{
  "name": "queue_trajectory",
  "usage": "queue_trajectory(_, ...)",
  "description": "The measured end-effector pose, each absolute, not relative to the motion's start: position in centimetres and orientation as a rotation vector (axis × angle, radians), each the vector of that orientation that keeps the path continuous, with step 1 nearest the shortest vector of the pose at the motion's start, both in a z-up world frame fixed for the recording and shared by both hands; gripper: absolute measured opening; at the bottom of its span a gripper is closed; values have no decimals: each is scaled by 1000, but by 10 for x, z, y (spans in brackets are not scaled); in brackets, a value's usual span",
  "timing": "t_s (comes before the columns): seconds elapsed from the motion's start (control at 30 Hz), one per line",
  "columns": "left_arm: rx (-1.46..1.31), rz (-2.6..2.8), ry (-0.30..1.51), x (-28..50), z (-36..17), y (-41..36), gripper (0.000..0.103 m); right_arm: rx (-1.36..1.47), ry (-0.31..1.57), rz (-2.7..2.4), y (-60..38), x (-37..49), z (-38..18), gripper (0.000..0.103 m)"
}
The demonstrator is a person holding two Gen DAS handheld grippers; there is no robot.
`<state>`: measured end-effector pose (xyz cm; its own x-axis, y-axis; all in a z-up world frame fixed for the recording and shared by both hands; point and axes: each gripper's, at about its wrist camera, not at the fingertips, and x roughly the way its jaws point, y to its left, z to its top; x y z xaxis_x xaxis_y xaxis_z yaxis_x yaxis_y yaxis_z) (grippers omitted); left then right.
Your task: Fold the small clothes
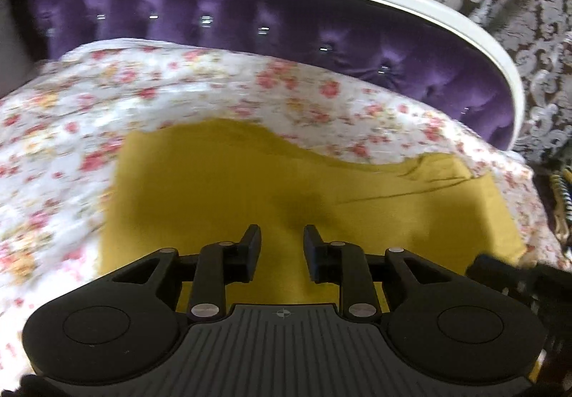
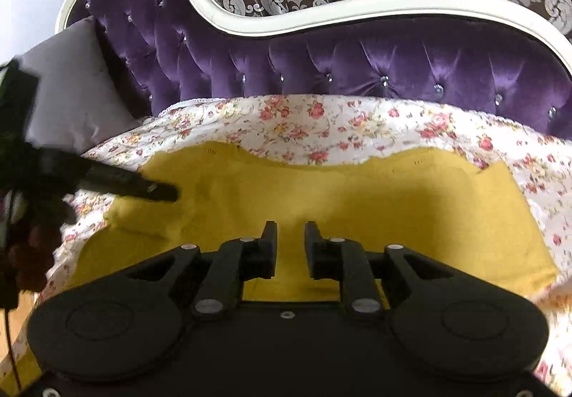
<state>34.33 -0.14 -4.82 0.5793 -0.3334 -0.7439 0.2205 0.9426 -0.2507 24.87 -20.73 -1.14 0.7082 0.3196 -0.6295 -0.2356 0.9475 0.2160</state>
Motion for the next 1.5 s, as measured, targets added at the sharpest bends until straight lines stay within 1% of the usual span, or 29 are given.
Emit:
queue_trajectory(0.03,-133,-338,900,346,-49,-6,26,131,723,309,-209,244,-13,35)
queue_trajectory(0.1,-120,-358,907,352,-51,-16,26,154,726,306,-213,235,-16,39)
queue_trajectory(0.2,-89,-368,933,363,-58,-31,27,190,725,304,-219,225,-18,39)
queue_trajectory(0.33,-86,-366,949,372,-67,-45,25,216,718,304,-223,213,-20,45)
queue_trajectory(0.37,-90,-361,937,371,-66,-47,24,220,720,308,-224,211,-21,46)
queue_trajectory(0.4,-93,-356,938,371,-64,-49,5,222,723,310,-224,209,-21,46)
queue_trajectory(0.47,-104,-386,932,368,-54,-54,5,224,729,311,-226,204,-21,46)
queue_trajectory(0.57,-36,-395,831,354,-18,-56,5,232,724,316,-229,199,-19,46)
queue_trajectory(0.67,-32,-398,760,345,16,-41,5,243,716,319,-232,197,-15,46)
queue_trajectory(0.73,-46,-389,743,345,27,-22,5,254,713,320,-234,198,-13,46)
queue_trajectory(0.83,17,-300,762,353,15,-1,6,260,717,320,-234,200,-14,46)
queue_trajectory(0.97,33,-202,904,374,-37,25,6,256,737,305,-234,203,-20,46)
queue_trajectory(1.07,22,-199,948,378,-60,34,6,251,751,295,-237,205,-22,46)
queue_trajectory(1.13,5,-210,938,375,-61,42,6,230,746,286,-241,208,-19,50)
queue_trajectory(1.2,-3,-228,936,377,-56,46,6,213,722,260,-251,213,-13,52)
queue_trajectory(1.33,20,-254,923,380,-50,45,6,224,671,173,-287,238,0,52)
queue_trajectory(1.5,21,-272,917,382,-50,41,6,272,708,35,-337,293,-16,52)
